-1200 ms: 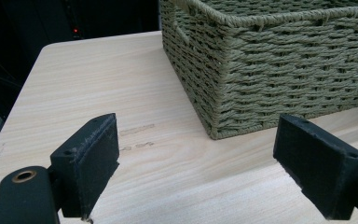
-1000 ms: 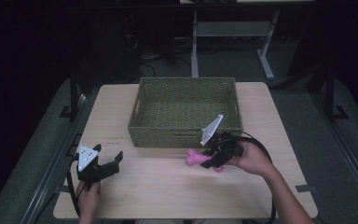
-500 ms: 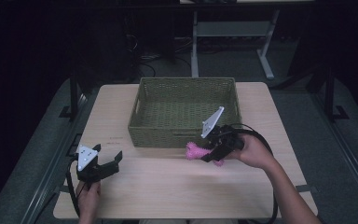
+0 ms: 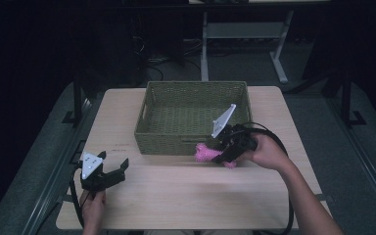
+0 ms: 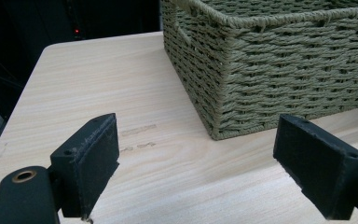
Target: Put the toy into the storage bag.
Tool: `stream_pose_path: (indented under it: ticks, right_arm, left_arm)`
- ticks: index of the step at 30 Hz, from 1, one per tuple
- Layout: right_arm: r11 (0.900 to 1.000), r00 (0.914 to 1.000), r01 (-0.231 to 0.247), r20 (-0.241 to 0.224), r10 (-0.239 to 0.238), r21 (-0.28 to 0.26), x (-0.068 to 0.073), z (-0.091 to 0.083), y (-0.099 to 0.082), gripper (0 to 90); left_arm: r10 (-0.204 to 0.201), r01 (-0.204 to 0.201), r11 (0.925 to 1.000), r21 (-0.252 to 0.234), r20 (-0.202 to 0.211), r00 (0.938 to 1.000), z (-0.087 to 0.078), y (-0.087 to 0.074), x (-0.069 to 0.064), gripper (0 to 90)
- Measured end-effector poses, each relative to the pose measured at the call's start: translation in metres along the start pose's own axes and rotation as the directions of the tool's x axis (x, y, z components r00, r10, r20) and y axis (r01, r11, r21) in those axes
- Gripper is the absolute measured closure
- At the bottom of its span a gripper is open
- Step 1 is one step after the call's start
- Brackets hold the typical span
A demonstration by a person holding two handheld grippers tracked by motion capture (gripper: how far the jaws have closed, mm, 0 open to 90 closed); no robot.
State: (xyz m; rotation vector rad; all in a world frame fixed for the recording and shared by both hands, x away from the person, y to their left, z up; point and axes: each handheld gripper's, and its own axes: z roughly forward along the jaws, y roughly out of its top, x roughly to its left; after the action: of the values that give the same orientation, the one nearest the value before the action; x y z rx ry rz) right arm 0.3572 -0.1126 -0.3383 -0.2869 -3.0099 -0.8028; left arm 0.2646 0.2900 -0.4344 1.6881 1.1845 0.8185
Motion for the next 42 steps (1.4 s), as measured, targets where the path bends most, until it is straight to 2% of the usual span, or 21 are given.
stream_pose_path:
  ticks: [19, 28, 42]
  right_arm:
    - [0.9999, 0.9996, 0.014, 0.023, -0.014, 0.0, -0.01, -0.02, 0.014, 58.1]
    - [1.0, 0.9994, 0.005, 0.034, -0.005, 0.003, -0.016, -0.027, 0.018, 58.1]
    - [1.0, 0.999, -0.006, 0.045, 0.007, -0.008, -0.037, -0.038, 0.031, 58.1]
  left_arm:
    - [0.003, -0.003, 1.0, 0.002, 0.0, 1.0, 0.0, 0.0, 0.0, 13.7]
    - [0.008, -0.008, 1.0, 0.002, 0.0, 1.0, 0.0, 0.0, 0.0, 13.7]
    - [-0.003, 0.003, 1.0, 0.0, -0.001, 1.0, 0.0, 0.0, 0.001, 13.7]
